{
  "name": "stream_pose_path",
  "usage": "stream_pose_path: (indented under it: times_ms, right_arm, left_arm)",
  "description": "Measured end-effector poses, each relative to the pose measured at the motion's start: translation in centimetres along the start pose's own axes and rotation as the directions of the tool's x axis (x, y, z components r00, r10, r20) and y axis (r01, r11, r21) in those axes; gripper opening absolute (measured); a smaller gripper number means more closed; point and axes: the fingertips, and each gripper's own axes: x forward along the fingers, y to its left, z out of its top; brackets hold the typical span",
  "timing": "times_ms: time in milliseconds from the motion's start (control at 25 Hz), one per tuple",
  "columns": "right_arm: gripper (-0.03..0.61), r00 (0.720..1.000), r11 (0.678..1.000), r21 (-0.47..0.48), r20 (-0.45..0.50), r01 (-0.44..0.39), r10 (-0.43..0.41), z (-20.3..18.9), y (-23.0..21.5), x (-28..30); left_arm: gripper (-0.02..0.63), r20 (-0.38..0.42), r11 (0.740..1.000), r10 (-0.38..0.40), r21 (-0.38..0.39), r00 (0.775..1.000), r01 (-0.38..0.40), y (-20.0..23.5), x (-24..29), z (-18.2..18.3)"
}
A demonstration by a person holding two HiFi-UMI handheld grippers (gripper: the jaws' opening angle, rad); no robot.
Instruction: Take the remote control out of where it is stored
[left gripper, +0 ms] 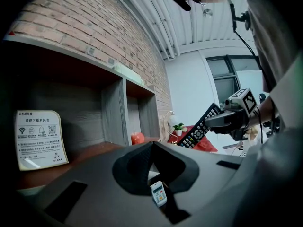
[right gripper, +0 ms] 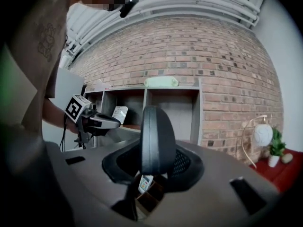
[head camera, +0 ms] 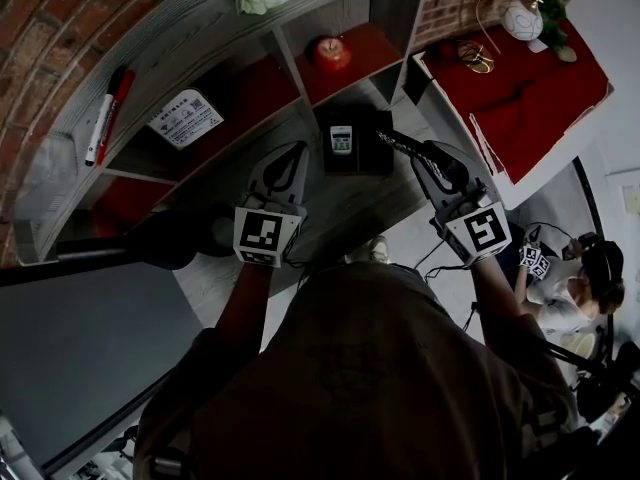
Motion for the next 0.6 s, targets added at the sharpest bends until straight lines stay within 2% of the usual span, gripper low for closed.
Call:
stream_pose_path:
  times_ms: [200,320,480,600]
  right_arm:
    - [0.115,0.996,0.991,0.137,-0.086,-0.004,0.016,-4.6,-0.6,1.8]
    - [0.115,0.986,0.978,0.207,-0.157,-0.020,0.053,-7.8,-0.1,3.0]
    - [0.115,0.956,0.957,0.286,-0.259,-0.056,0.134,-12.4,1.9,4.2]
    - [0.115,0.929,0.928,0.364,-0.309,-0.084,0.205,-14.6,3.7,4.5]
  left_arm:
    - [0.012,-0.023,1.000,0.012,-0.009,1.000,-0.012,0.3,-0.6,-0.6]
    - [0.012,-0.019,1.000,0.008,0.005,1.000,-0.008,0.3,-0.7,-0.6]
    - [0.012,-0.041,1.000,0.010,0.000,0.999,-0.010,0.4,-0.9,-1.1]
    - [0.012,-0.024,0.999,0.012,0.033,1.000,-0.012,0.5,-1.0,-0.6]
